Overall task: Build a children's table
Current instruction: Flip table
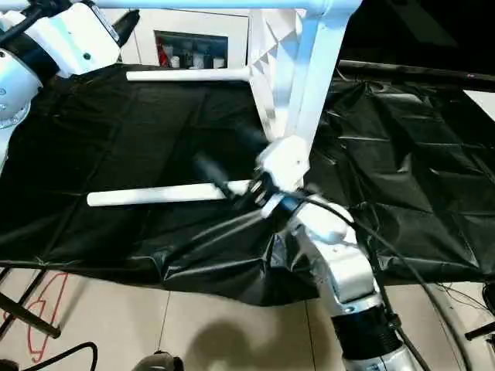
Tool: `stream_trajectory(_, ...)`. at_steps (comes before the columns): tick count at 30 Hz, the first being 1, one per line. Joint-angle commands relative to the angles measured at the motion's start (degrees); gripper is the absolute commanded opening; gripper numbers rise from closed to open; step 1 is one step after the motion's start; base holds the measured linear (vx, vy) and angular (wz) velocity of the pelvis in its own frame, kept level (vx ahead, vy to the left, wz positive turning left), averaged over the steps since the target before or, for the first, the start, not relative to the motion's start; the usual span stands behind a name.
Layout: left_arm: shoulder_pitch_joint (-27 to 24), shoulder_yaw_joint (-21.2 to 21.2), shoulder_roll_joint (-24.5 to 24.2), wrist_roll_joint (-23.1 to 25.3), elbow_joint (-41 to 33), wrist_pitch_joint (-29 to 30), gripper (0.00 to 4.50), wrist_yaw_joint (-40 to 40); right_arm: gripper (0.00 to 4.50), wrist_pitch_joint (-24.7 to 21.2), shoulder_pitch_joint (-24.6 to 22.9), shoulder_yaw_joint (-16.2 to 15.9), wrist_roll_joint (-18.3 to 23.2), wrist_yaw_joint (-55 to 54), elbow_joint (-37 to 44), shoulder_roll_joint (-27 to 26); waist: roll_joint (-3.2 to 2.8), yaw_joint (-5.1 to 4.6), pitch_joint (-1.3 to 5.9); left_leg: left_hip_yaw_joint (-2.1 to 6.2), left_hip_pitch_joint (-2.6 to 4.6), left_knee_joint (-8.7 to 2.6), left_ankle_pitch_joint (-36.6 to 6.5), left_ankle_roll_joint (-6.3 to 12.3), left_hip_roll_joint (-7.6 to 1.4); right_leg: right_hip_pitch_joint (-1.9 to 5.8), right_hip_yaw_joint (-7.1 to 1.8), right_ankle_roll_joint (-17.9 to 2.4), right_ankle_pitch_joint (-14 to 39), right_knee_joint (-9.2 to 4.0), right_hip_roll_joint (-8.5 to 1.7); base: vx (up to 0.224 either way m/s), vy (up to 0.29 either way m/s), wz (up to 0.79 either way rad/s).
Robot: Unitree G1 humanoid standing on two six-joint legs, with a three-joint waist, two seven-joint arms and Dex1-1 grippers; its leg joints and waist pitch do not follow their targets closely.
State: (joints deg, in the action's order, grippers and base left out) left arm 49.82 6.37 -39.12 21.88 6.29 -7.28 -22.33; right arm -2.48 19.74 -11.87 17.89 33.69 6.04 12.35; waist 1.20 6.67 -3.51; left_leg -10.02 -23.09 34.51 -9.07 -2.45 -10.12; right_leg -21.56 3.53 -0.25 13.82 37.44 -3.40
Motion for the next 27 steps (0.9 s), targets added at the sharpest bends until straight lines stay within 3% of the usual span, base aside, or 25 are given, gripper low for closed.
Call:
stream_trajectory(1,0.6,0.2,0.4,-0.2,0.0,0.8,3.18,-1.3,4.22,-0.9,0.0,-0.1,0.5,0.5,1.0,0.1,-1.09,-0.02,4.08,1.69,2.02,-4.35,-13.5,-2.77,-3.48,1.51,-3.14,-10.2,0.4,-4.1,-5.15,0.0,0.0,0.0)
stream_trajectory(12,0.0,2.3,-1.0,-2.1,-1.0,2.9,2.35,-8.8,4.22,-1.4,0.0,-0.3,-0.3,0.9,1.2,-0.5,-1.03,0.1,3.93,1.72,2.13,-4.54,-14.6,-3.17,-3.5,1.29,-3.2,-9.9,2.8,-4.32,-5.23,0.0,0.0,0.0)
stream_trajectory(19,0.4,2.3,-1.1,-2.7,-0.7,5.8,2.11,-11.5,4.22,-1.2,-0.2,-0.7,-0.9,0.8,1.0,-1.0,-1.11,0.22,3.87,1.75,2.16,-4.66,-15.6,-3.52,-3.49,1.21,-3.23,-9.7,4.5,-4.43,-5.34,0.0,0.0,0.0)
stream_trajectory(24,0.7,-2.4,3.3,-9.4,-1.3,15.0,2.06,-12.2,4.22,-1.2,-0.6,-0.7,-1.0,1.1,0.9,-1.2,-1.04,0.62,3.93,1.55,2.08,-4.45,-14.3,-2.69,-3.39,1.28,-3.31,-10.1,4.8,-4.54,-5.47,0.0,0.0,0.0)
stream_trajectory(27,1.0,-4.9,6.2,-13.7,-2.5,22.5,2.06,-12.8,4.22,-1.3,-1.0,-0.8,-1.2,1.4,0.7,-1.0,-1.33,1.3,4.05,1.45,2.15,-4.21,-13.0,-1.78,-3.38,1.12,-3.31,-9.8,5.3,-4.61,-5.5,0.0,0.0,0.0)
